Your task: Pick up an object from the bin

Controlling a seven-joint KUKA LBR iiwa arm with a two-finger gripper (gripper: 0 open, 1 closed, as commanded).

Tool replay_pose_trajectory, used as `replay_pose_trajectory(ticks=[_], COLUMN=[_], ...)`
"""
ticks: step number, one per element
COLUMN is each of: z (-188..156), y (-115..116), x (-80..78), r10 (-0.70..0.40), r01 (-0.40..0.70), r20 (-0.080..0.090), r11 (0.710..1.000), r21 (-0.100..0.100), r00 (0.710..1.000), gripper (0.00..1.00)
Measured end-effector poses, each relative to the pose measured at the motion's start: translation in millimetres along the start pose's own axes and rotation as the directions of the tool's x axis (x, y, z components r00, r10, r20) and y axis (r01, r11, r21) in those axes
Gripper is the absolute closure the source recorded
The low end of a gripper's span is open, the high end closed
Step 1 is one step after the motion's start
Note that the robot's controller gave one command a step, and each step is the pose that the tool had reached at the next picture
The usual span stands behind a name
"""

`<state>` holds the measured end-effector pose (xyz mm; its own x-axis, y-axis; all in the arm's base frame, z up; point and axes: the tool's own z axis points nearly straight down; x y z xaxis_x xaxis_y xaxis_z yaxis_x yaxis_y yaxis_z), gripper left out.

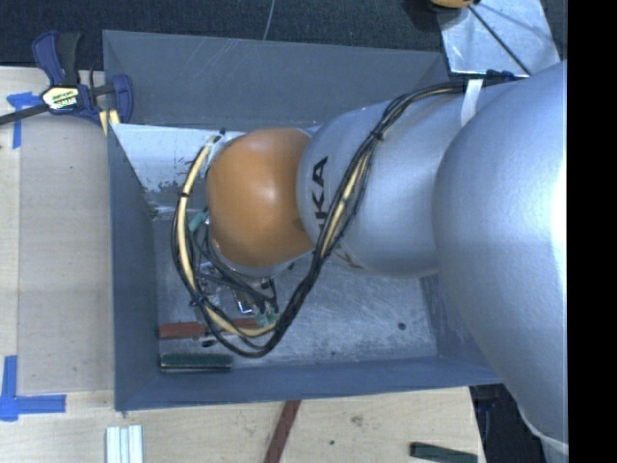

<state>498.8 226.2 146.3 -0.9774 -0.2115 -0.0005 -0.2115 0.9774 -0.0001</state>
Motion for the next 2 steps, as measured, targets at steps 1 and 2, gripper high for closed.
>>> replay_pose_trajectory(ticks=[1,2], z=[-27.9,-26.0], y=[0.2,0.2], x=[-0.2,0.0], r10=[0.002,0.002], r01=[-0.002,-0.002], r20=[0.002,0.001], r11=[1.0,1.0], r21=[-0.001,0.0], r00=[1.0,1.0], gripper=[0.0,0.0])
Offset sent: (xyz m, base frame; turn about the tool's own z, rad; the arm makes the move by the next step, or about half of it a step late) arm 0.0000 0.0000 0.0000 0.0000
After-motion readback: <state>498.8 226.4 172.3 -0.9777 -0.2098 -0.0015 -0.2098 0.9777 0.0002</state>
